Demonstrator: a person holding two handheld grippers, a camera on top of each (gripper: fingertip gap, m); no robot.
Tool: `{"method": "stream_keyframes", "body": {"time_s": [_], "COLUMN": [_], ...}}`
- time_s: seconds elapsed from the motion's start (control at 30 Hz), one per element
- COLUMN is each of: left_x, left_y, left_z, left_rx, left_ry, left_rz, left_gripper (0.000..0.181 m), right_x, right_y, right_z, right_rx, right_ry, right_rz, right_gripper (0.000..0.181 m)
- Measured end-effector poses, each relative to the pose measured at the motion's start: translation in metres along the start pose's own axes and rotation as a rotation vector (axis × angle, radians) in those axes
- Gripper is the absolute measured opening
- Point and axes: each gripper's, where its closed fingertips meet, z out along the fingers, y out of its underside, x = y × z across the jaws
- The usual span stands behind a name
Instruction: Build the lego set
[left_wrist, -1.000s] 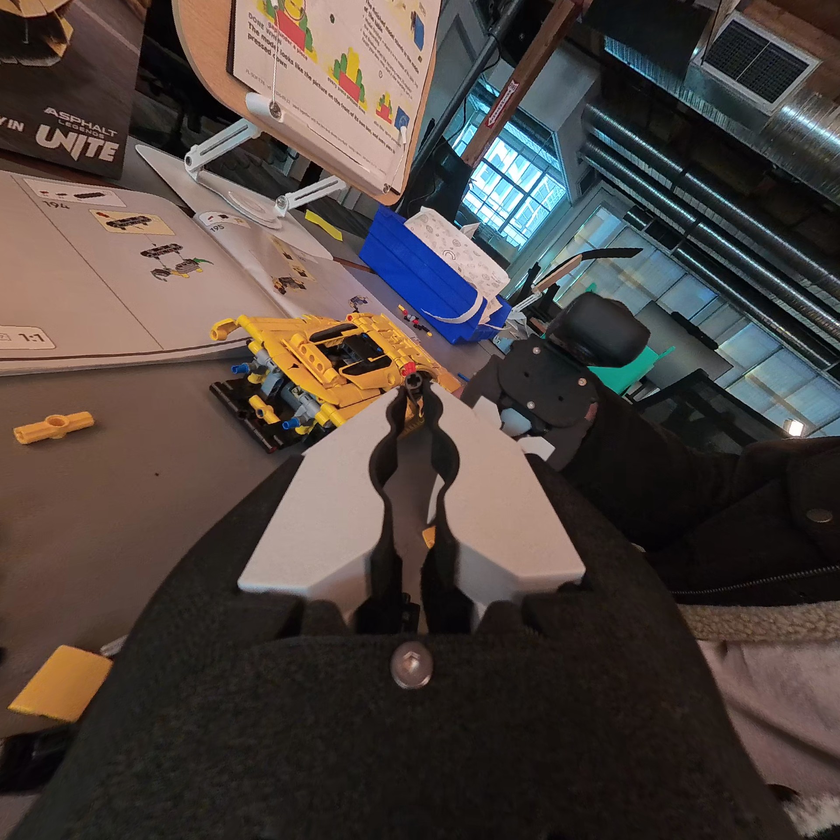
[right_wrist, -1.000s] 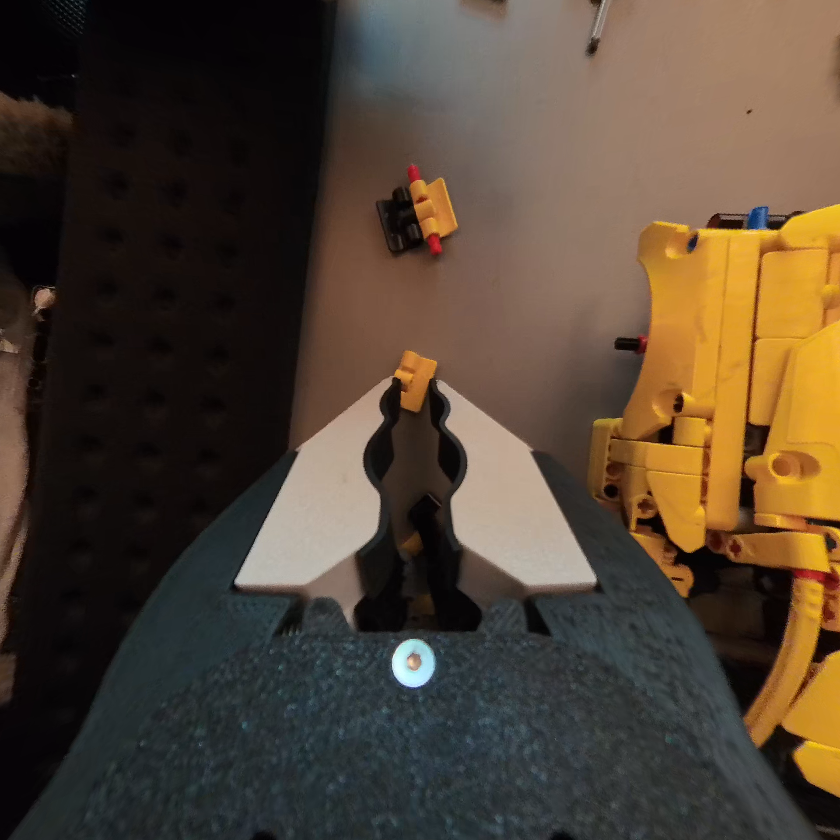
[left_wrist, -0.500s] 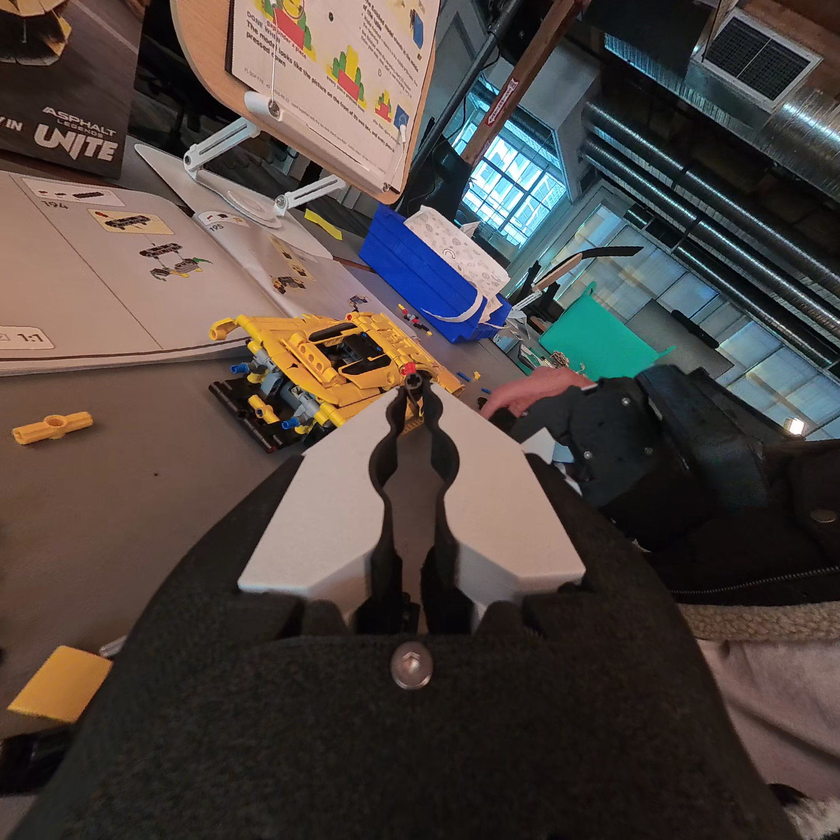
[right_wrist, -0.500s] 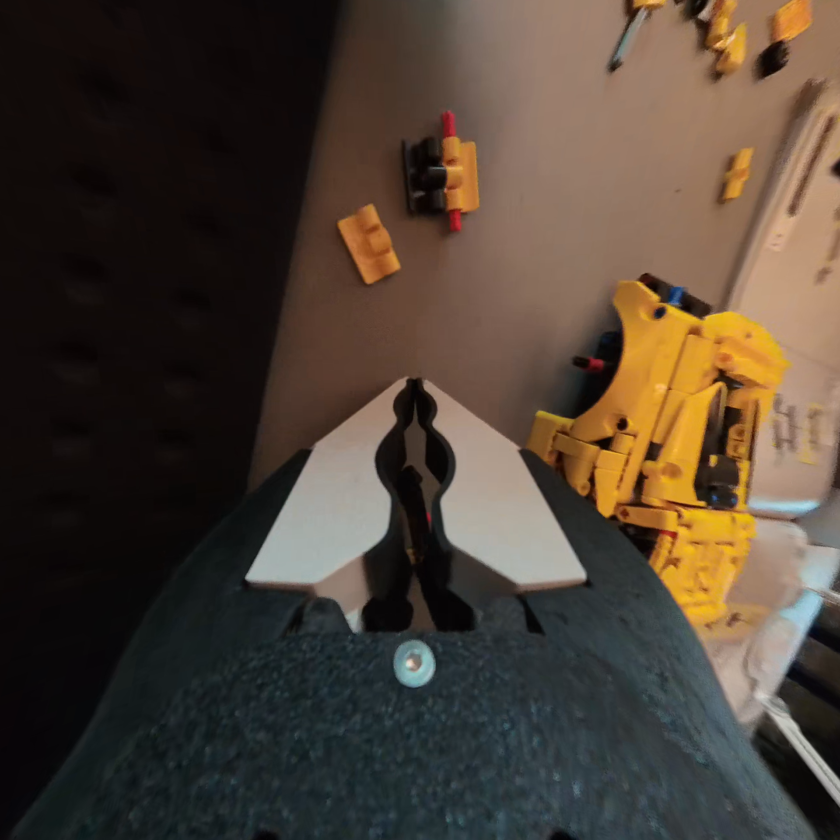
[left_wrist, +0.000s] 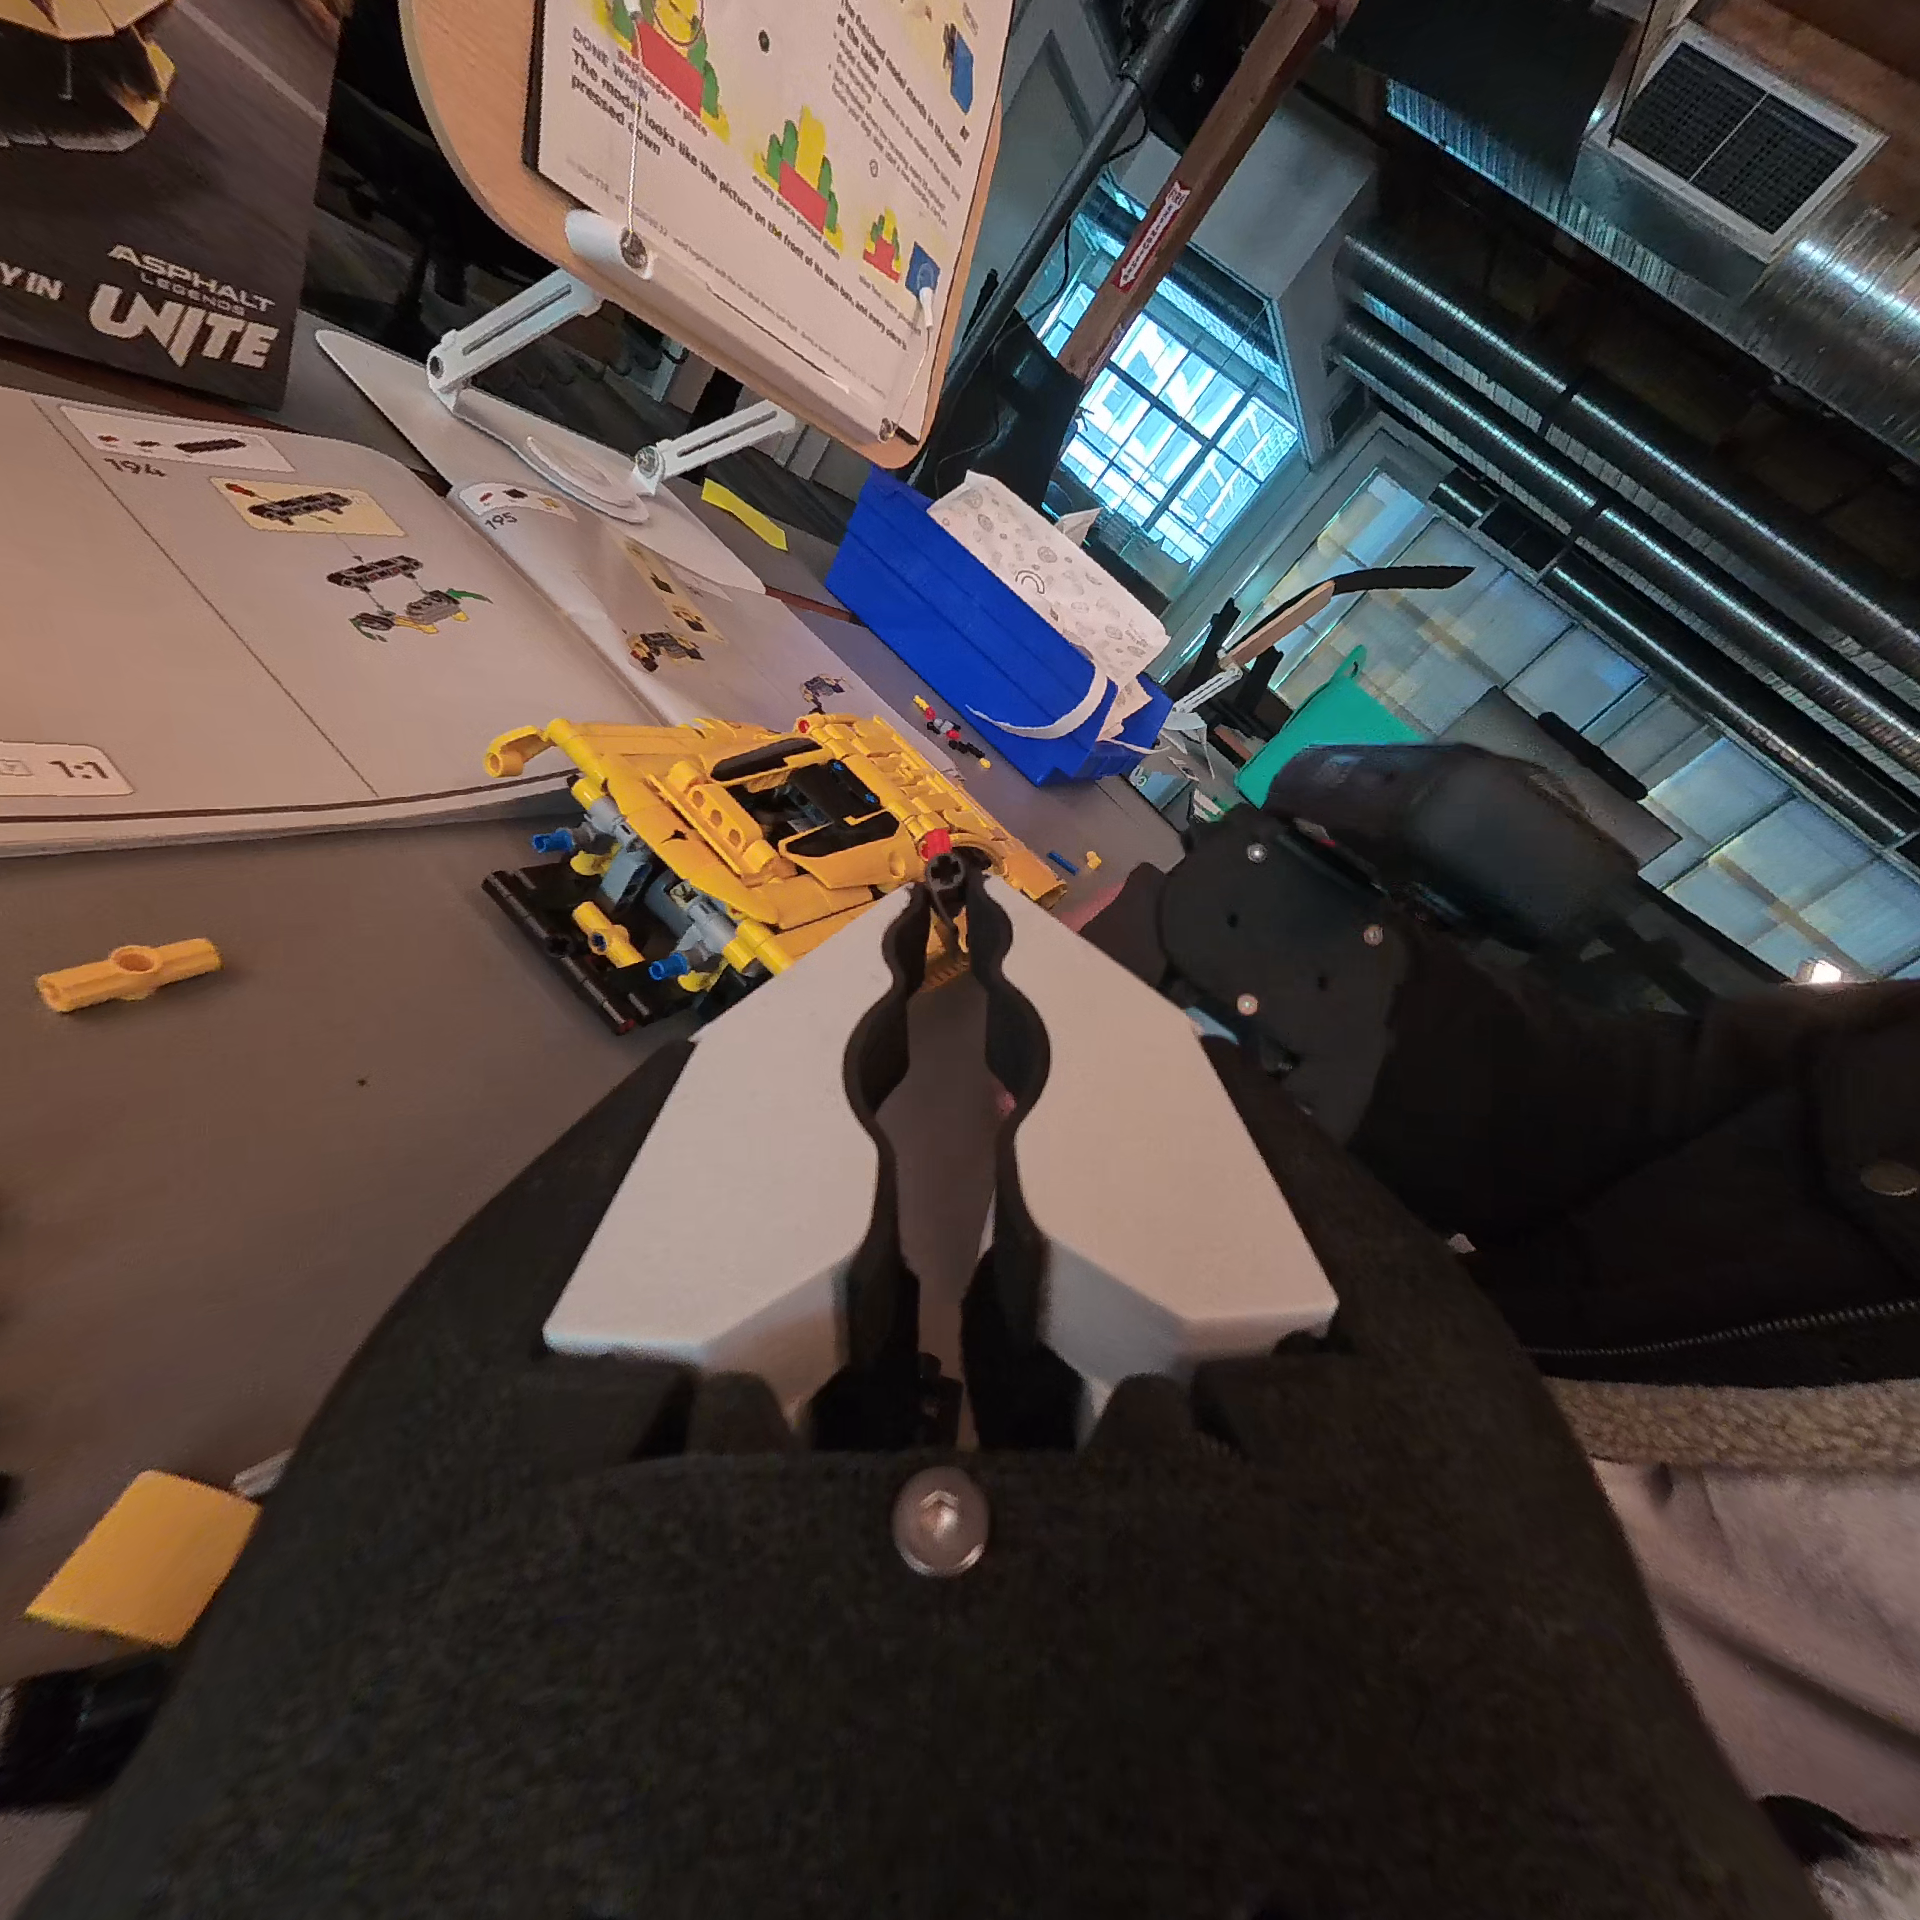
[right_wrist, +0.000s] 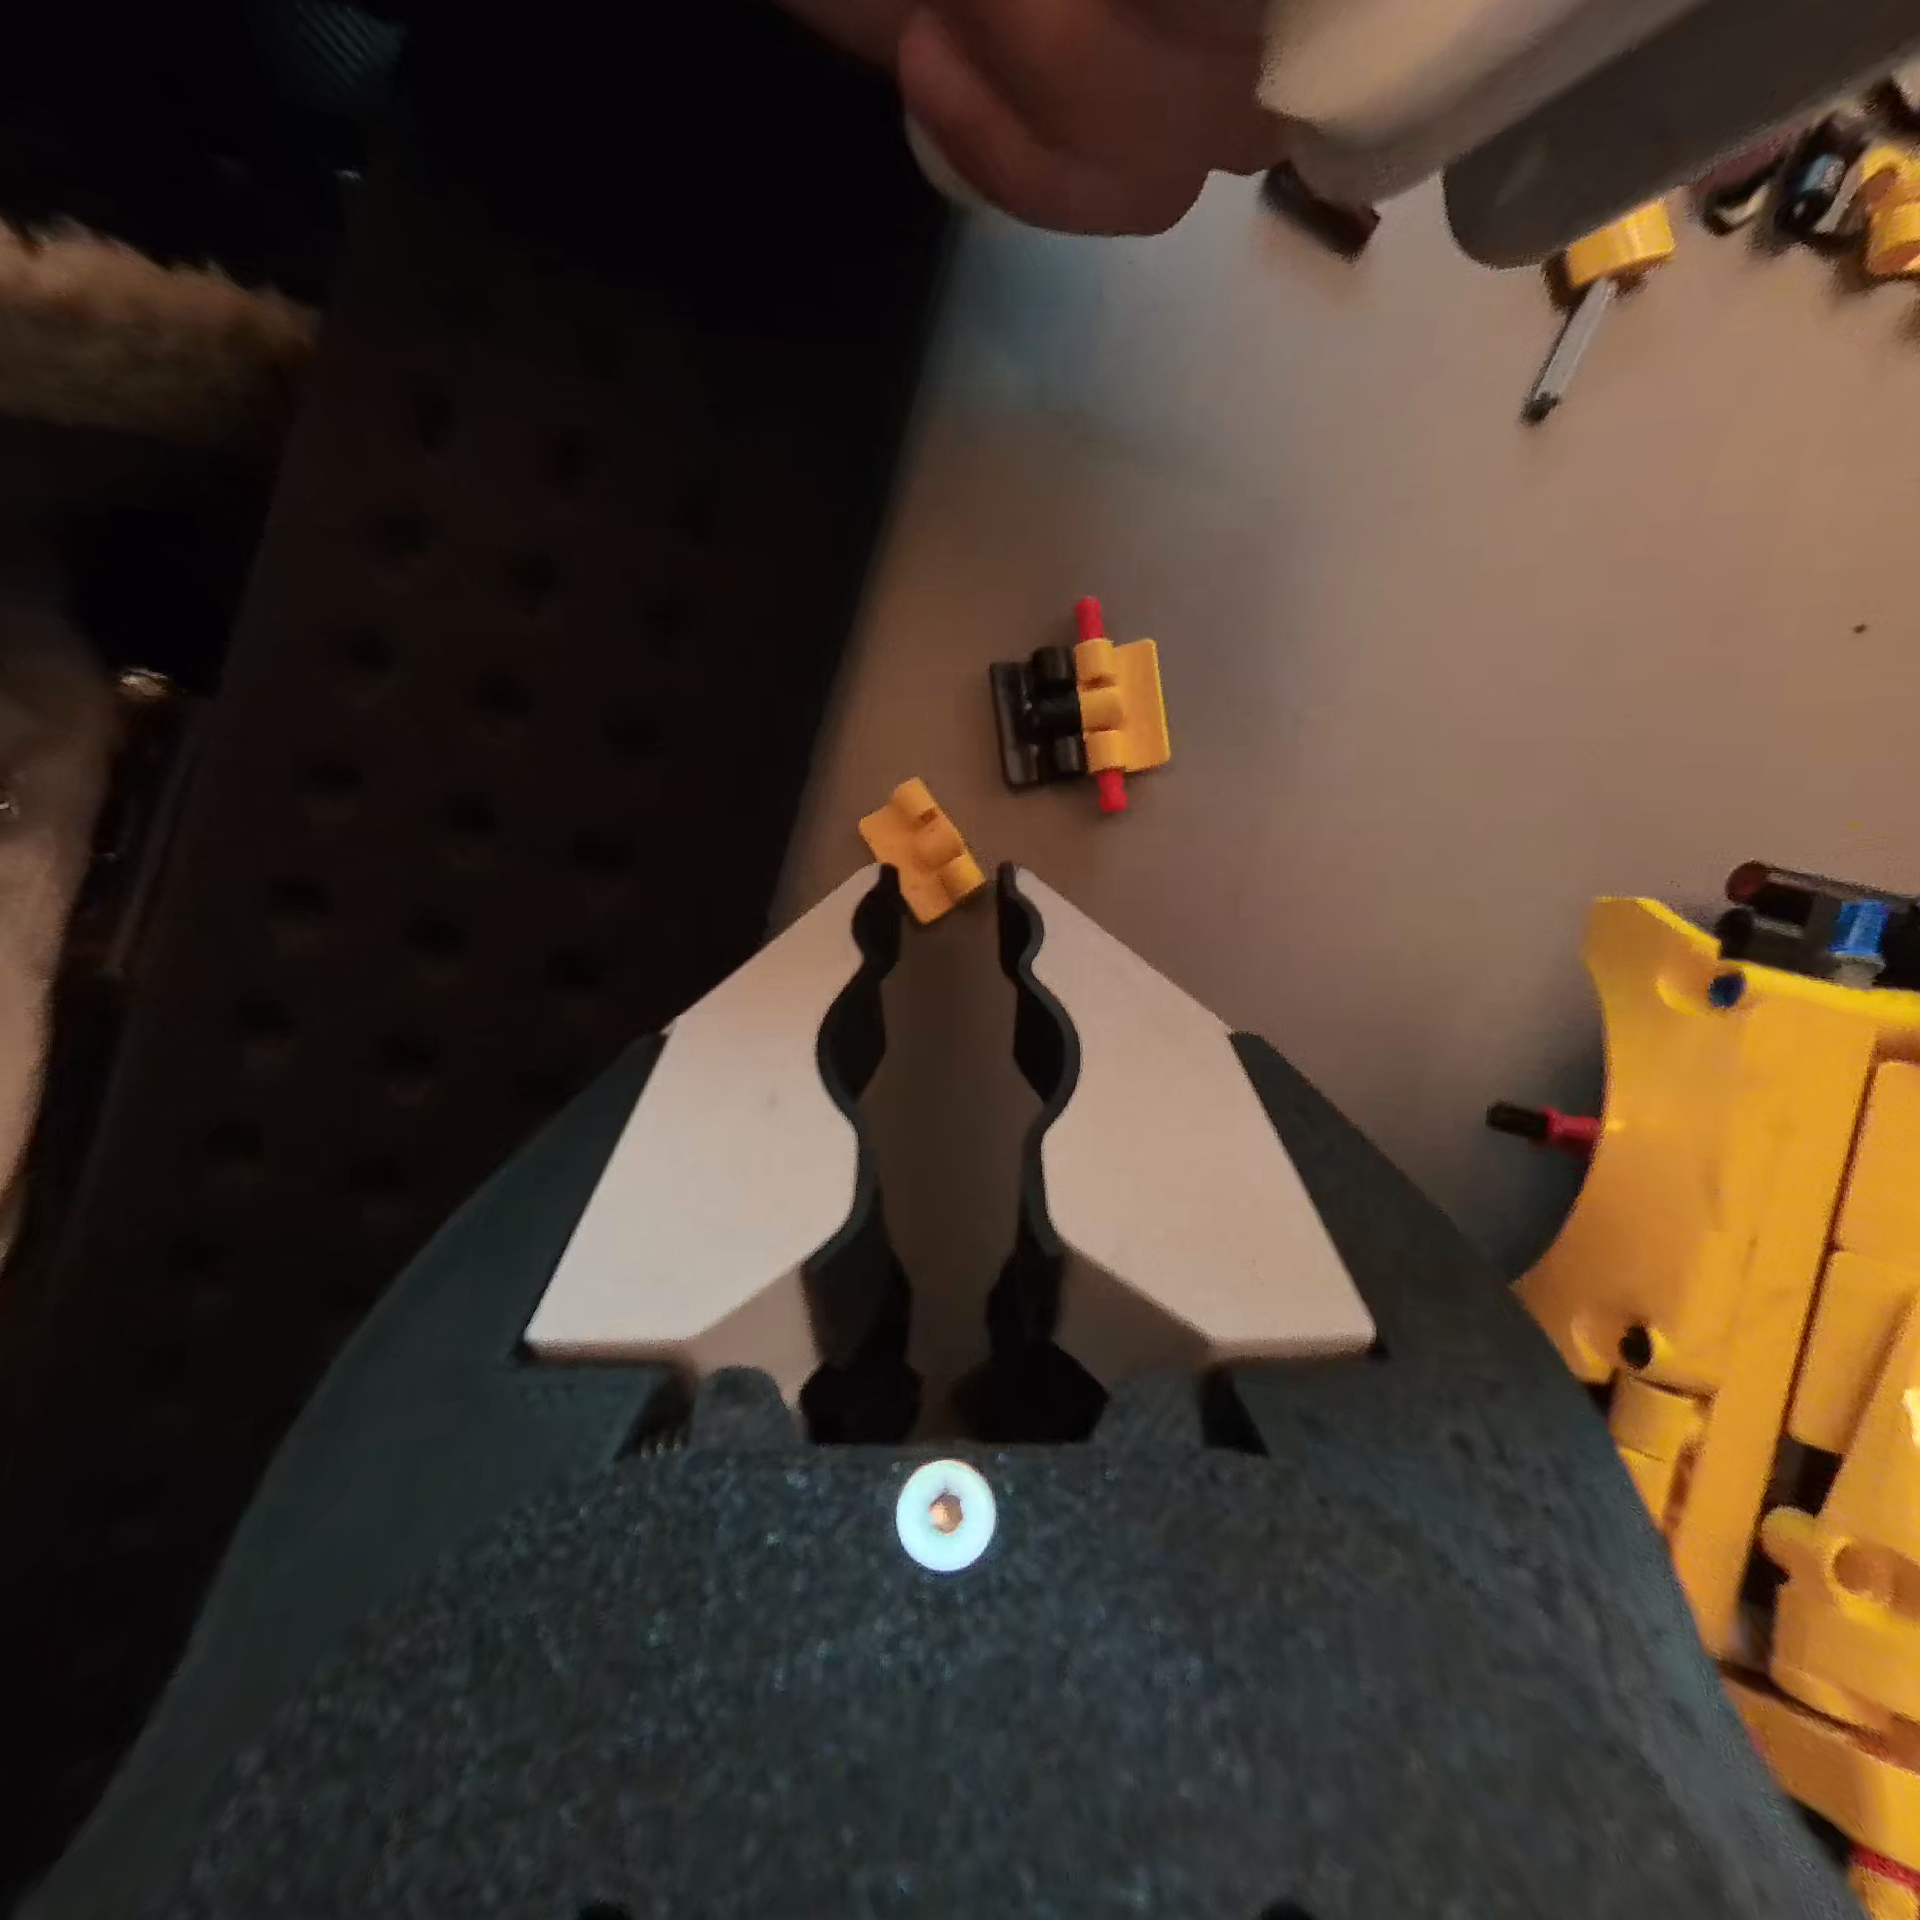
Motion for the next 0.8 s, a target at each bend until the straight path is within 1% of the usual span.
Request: {"method": "stream_keyframes", "body": {"time_s": [0.07, 0.13, 0.23, 0.3, 0.4, 0.47, 0.57, 0.67, 0.8], "left_x": [0.000, 0.000, 0.001, 0.002, 0.002, 0.002, 0.001, 0.001, 0.001], "left_y": [0.000, 0.000, 0.000, 0.000, 0.001, 0.001, 0.000, 0.000, 0.000], "left_z": [0.000, 0.000, 0.000, 0.000, 0.001, 0.000, 0.000, 0.000, 0.000], "left_rx": [0.000, 0.001, 0.003, 0.002, -0.003, -0.003, 0.002, 0.002, 0.000], "left_ry": [0.001, 0.003, 0.009, 0.011, 0.013, 0.009, 0.008, 0.007, 0.012], "left_rz": [0.000, 0.000, -0.005, -0.005, -0.005, -0.003, -0.008, -0.007, -0.009], "left_gripper": [0.006, 0.006, 0.006, 0.006, 0.006, 0.006, 0.006, 0.006, 0.006], "right_x": [0.003, 0.005, -0.004, -0.015, -0.013, -0.004, 0.006, 0.004, 0.007], "right_y": [-0.001, 0.001, 0.000, -0.004, 0.002, 0.000, -0.001, -0.005, 0.000], "right_z": [-0.002, -0.006, -0.011, -0.011, 0.000, -0.001, -0.003, -0.006, -0.004], "right_rx": [0.003, 0.008, 0.033, 0.070, 0.043, 0.053, 0.037, 0.054, 0.043], "right_ry": [0.041, 0.082, 0.079, 0.041, 0.034, 0.063, 0.107, 0.116, 0.199], "right_rz": [-0.011, 0.019, 0.099, 0.128, 0.155, 0.163, 0.128, 0.102, 0.005], "right_gripper": [0.015, 0.015, 0.013, 0.011, 0.015, 0.018, 0.020, 0.021, 0.029]}}
